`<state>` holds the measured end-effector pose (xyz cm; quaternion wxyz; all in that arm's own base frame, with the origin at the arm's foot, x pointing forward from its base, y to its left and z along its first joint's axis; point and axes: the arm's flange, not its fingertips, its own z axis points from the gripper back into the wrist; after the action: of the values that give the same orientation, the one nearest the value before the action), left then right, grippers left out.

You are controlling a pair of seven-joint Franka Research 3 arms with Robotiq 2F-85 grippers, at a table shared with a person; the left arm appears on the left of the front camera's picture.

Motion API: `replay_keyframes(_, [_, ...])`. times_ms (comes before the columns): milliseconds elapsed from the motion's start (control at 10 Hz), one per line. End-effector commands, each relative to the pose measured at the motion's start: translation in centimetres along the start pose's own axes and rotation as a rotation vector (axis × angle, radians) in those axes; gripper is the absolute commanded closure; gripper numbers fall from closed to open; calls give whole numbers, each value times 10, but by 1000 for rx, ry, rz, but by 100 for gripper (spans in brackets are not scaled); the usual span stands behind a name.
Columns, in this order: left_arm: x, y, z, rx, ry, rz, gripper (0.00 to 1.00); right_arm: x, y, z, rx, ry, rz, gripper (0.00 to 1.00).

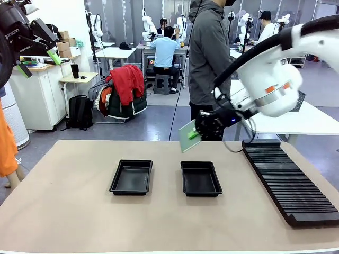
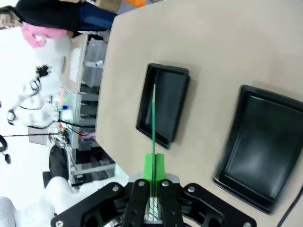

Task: Inspect and transfer BCBs to ESD trays.
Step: Pick up the Blank PCB from the PCB Rack and place it in the left ESD tray.

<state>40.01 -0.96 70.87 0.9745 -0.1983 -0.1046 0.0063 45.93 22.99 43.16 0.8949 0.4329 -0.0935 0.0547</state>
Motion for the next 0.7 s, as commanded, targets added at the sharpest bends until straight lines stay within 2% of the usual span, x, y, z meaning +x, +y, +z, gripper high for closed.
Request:
replay_keyframes(0, [0,1,0,-3,0,2,0,-1,2,-46,109,-72,-14,98])
replay_keyframes(300, [0,1,0,-3,0,2,0,-6,5,-113,181,-106,-51,98])
replay_keyframes(600, [0,1,0,-3,0,2,0,-9,7,-165,189,-106,-60,98])
